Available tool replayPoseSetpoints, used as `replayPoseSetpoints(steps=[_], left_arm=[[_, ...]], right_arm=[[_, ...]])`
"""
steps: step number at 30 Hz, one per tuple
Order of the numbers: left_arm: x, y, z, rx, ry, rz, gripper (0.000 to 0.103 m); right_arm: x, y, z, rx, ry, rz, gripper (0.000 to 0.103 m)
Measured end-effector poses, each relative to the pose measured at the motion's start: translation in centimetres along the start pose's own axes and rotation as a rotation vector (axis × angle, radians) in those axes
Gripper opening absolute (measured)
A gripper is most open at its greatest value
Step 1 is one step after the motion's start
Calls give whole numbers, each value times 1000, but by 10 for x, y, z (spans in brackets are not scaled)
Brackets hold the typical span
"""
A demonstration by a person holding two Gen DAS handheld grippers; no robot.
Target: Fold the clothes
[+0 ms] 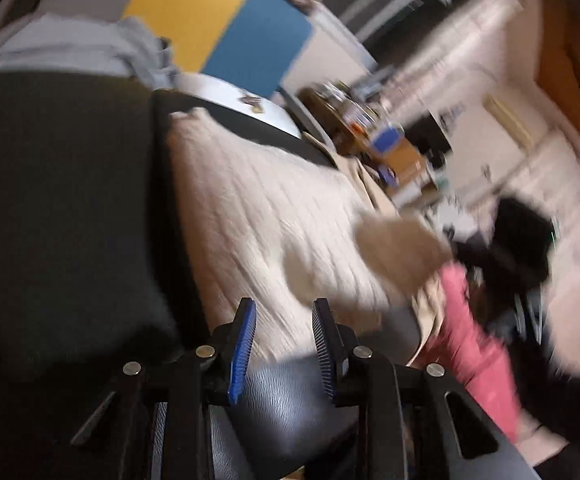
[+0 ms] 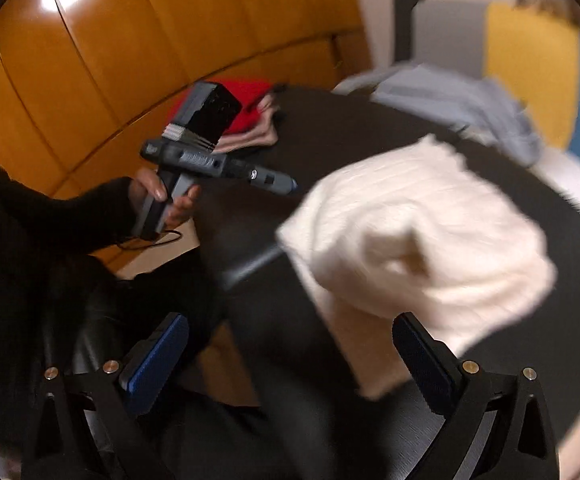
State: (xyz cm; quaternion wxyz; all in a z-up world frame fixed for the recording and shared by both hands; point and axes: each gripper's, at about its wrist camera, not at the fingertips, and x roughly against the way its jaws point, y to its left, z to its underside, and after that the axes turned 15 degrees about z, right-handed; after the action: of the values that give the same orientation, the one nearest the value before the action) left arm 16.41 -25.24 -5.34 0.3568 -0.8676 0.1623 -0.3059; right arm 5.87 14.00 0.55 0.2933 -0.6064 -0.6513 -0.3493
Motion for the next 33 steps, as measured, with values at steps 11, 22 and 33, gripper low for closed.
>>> replayPoseSetpoints(steps=[11, 22, 33], left_arm=[[-41, -23, 10, -255, 162, -43, 28], [-69, -11, -8, -325, 299, -28, 30], [-70, -14, 19, -389, 508, 71, 25]], right_arm=[[-6, -17, -34, 15, 103, 64, 103], [-65, -23, -40, -43, 201, -201, 103], [-60, -40, 57, -383, 191, -312, 94]])
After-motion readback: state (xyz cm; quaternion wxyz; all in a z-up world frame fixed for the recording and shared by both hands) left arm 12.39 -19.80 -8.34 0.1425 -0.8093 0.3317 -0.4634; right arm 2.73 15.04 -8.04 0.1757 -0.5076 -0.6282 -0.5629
